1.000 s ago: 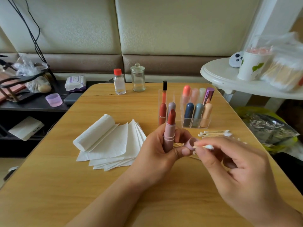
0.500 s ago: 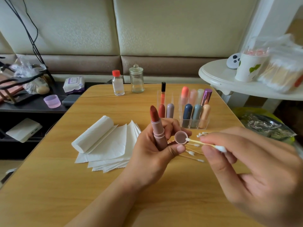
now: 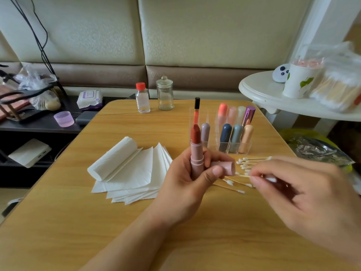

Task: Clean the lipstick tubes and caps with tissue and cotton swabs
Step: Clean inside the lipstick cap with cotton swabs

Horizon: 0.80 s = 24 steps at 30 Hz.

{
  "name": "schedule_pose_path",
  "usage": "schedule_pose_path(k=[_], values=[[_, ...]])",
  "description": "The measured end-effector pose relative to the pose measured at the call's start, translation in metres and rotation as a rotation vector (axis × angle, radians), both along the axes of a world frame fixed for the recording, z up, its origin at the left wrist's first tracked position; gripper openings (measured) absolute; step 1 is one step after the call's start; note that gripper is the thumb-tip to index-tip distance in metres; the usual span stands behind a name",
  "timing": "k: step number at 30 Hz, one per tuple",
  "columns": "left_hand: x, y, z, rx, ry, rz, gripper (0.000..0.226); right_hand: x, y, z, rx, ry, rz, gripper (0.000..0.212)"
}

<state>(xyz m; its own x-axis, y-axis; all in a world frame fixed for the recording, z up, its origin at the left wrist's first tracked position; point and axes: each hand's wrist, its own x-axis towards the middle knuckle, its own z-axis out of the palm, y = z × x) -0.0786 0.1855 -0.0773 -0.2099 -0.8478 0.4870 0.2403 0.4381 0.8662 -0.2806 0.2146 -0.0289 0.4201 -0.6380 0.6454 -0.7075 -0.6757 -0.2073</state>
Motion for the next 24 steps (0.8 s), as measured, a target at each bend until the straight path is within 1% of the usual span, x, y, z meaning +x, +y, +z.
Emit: schedule_pose_path(k=[2,6,8,11,15,18,21,24], values=[[-0.001,0.001,-0.001,0.045,0.034,-0.041,0.019,-0.004,0.003,0.0,-0.034,-0.018,0.013,0.018],[0.001,-0.002,-0.002,0.09,0.086,-0.08,0.022,-0.01,0.002,-0.002,-0.074,-0.042,-0.034,0.02],[0.002,-0.003,-0.003,0.1,0.085,-0.086,0.022,-0.01,0.002,-0.003,-0.05,-0.018,-0.006,0.02],[0.0,-0.002,-0.004,0.085,0.039,-0.09,0.022,-0.008,0.007,0.001,0.038,-0.01,0.059,0.02],[0.0,-0.002,-0.004,0.067,0.0,-0.103,0.022,-0.009,0.009,0.004,0.154,-0.138,0.095,0.019],[0.0,-0.001,-0.004,0.062,-0.027,-0.092,0.022,-0.007,0.007,0.0,0.09,-0.192,0.046,0.02],[0.0,-0.001,-0.003,0.062,-0.031,-0.076,0.024,-0.007,0.007,-0.01,0.024,-0.156,-0.026,0.023],[0.001,-0.002,-0.004,0.06,-0.043,-0.062,0.025,-0.007,0.013,-0.017,0.088,-0.108,0.023,0.024]])
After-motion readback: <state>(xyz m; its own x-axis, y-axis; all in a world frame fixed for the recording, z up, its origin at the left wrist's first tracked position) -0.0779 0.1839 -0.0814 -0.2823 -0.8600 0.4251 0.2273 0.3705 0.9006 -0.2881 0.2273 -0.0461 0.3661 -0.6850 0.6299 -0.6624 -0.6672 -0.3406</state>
